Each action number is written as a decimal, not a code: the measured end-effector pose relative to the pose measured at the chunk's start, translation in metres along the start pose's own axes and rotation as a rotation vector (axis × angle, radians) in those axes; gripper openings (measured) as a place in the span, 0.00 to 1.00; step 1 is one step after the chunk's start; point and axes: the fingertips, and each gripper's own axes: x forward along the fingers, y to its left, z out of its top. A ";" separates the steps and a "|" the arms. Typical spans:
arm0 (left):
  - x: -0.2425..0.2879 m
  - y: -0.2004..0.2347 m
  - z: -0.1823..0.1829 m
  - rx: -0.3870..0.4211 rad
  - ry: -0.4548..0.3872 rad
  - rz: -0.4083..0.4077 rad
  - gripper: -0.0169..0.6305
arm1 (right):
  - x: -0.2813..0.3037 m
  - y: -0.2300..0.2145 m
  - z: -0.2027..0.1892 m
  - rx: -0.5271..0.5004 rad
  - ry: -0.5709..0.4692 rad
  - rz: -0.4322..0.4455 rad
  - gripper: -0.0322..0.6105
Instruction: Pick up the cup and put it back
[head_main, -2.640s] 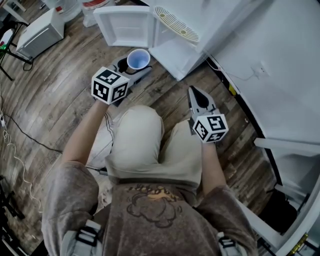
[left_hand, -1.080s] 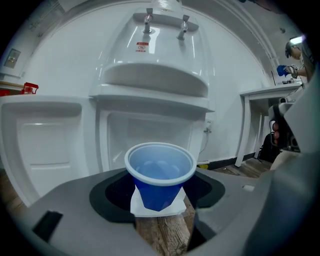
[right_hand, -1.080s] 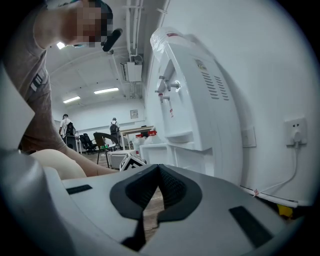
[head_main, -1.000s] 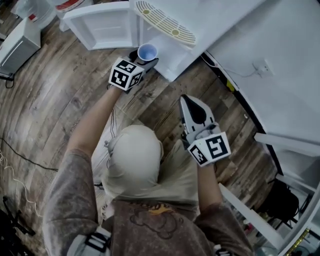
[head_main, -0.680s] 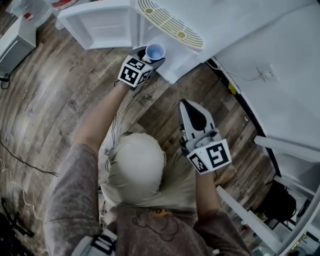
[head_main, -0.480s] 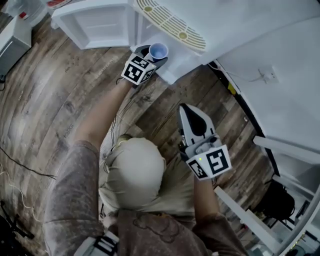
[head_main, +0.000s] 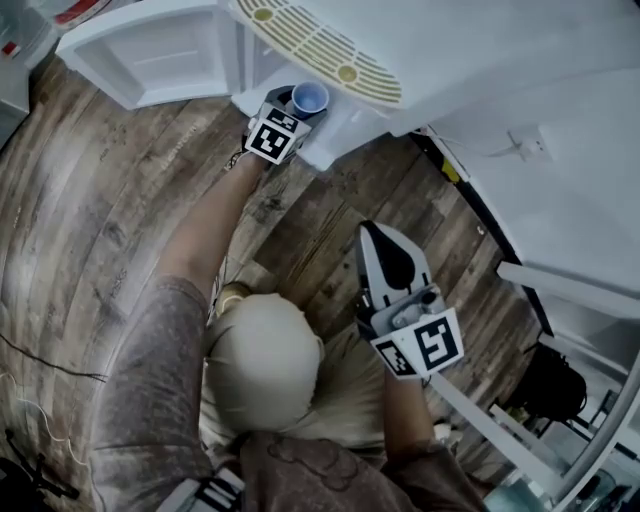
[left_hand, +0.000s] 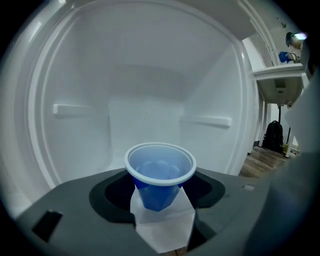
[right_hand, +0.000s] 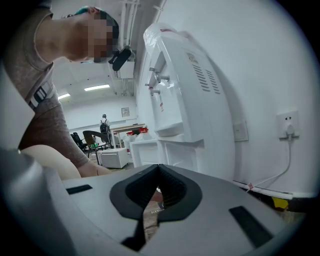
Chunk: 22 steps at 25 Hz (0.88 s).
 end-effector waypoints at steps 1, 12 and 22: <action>0.006 0.001 -0.001 -0.002 0.001 0.002 0.48 | -0.001 -0.003 -0.001 -0.001 0.003 -0.007 0.05; 0.039 0.001 -0.003 0.004 0.002 -0.003 0.48 | -0.009 -0.021 -0.012 -0.004 0.034 -0.065 0.05; 0.035 0.003 -0.003 0.019 0.028 0.021 0.56 | -0.007 -0.014 -0.014 0.003 0.029 -0.063 0.05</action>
